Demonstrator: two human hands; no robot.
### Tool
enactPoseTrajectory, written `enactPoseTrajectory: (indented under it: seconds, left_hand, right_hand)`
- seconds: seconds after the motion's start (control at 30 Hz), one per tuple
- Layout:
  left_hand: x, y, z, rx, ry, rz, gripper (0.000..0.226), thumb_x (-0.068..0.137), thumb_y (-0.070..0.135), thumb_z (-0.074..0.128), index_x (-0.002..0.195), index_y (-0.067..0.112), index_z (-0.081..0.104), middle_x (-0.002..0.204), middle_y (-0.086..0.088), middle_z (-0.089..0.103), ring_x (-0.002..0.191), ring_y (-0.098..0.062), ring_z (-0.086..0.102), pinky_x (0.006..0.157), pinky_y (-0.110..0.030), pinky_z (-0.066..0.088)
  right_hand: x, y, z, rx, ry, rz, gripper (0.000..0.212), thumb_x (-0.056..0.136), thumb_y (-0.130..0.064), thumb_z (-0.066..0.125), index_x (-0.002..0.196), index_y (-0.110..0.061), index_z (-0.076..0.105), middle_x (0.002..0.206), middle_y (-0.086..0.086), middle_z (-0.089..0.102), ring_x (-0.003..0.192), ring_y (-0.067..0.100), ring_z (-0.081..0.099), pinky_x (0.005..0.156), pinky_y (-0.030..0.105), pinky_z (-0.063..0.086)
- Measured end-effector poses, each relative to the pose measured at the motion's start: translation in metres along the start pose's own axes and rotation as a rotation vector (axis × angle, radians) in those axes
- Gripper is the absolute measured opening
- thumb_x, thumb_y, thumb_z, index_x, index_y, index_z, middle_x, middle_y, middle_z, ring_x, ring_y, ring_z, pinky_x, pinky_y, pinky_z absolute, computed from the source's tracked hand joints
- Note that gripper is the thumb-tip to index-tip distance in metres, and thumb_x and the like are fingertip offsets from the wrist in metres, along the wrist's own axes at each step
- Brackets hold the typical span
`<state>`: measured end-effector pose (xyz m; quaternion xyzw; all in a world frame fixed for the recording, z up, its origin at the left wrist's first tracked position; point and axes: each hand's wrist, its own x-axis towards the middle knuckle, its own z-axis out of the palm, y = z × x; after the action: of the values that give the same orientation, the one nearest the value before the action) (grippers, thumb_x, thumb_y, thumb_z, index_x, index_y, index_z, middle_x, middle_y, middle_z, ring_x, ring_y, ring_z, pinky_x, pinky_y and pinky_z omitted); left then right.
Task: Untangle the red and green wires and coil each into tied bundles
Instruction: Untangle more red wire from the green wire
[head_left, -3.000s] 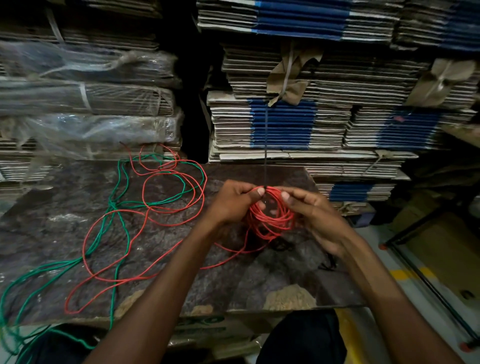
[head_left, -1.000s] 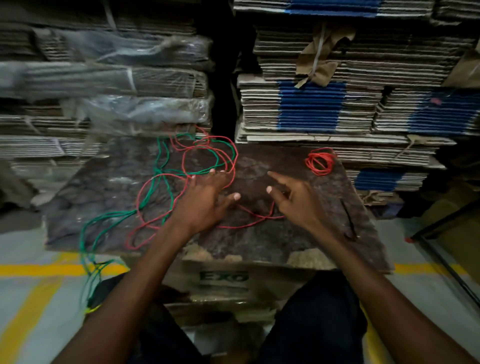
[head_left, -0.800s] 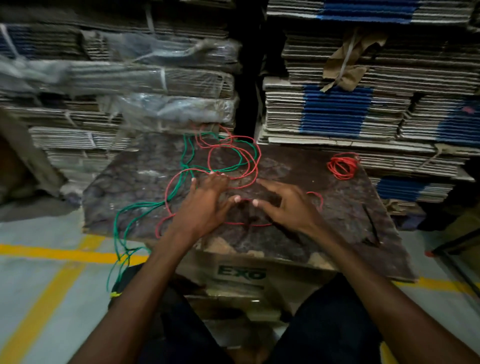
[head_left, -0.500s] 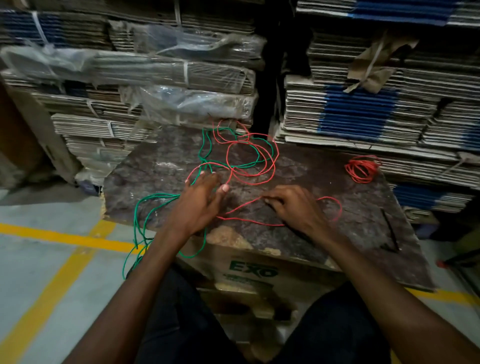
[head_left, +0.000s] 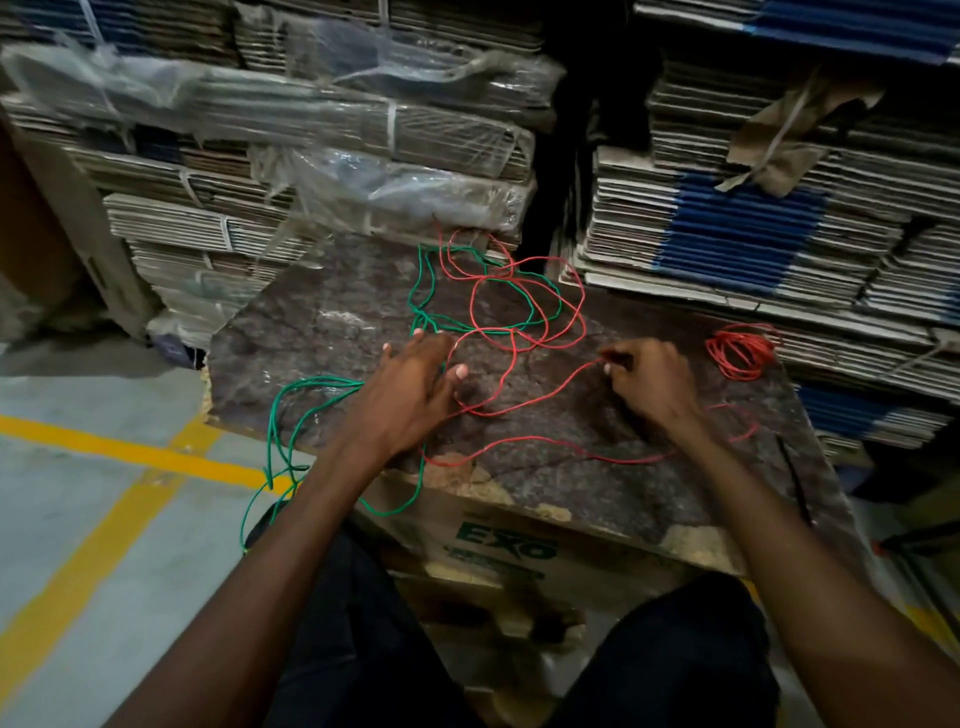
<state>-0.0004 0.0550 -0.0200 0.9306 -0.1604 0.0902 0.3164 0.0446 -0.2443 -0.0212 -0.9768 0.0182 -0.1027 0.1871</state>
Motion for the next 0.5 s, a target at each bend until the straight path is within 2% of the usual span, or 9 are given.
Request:
enactPoseTrajectory:
  seconds: [0.1,0.23,0.33,0.43,0.5]
  left_hand:
    - [0.000,-0.007,-0.002,0.040,0.001,-0.010,0.033,0.098,0.020,0.049,0.129,0.009,0.050,0.141,-0.014,0.050,0.144,-0.029,0.027,0.115,-0.054,0.015]
    - [0.002,-0.014,-0.005,0.155,-0.057,0.001,0.045,0.095,0.024,0.055,0.137,0.010,0.044,0.150,-0.011,0.041,0.147,-0.027,0.019,0.116,-0.055,0.010]
    - [0.007,-0.018,-0.007,0.333,-0.117,0.022,0.064,0.092,0.036,0.058,0.145,0.010,0.033,0.156,-0.007,0.029,0.149,-0.025,0.013,0.117,-0.054,0.007]
    - [0.015,-0.025,-0.004,0.503,-0.160,0.029,0.072,0.093,0.043,0.054,0.149,0.010,0.024,0.160,-0.007,0.020,0.149,-0.023,0.007,0.117,-0.051,0.006]
    - [0.022,-0.029,-0.001,0.562,-0.182,0.025,0.074,0.094,0.045,0.051,0.151,0.010,0.020,0.161,-0.007,0.015,0.150,-0.023,0.004,0.118,-0.051,0.005]
  right_hand:
    - [-0.003,-0.020,-0.001,0.036,0.032,-0.116,0.047,0.076,-0.006,0.062,0.117,-0.026,0.070,0.113,0.008,0.072,0.107,0.029,0.065,0.087,0.038,0.053]
    - [-0.002,-0.051,0.000,0.135,0.126,-0.277,0.047,0.074,-0.010,0.052,0.116,-0.020,0.071,0.113,0.006,0.072,0.103,0.026,0.066,0.086,0.032,0.051]
    - [0.000,-0.071,0.012,0.209,0.004,-0.410,0.039,0.084,-0.026,0.063,0.122,-0.017,0.067,0.120,0.004,0.068,0.108,0.020,0.064,0.089,0.022,0.043]
    - [0.001,-0.080,0.029,0.143,-0.146,-0.482,0.051,0.086,-0.044,0.067,0.130,-0.020,0.061,0.132,0.004,0.059,0.119,0.017,0.056,0.101,0.027,0.042]
    - [0.004,-0.081,0.040,0.089,-0.177,-0.467,0.054,0.086,-0.048,0.066,0.133,-0.023,0.058,0.135,0.005,0.055,0.122,0.020,0.054,0.102,0.032,0.043]
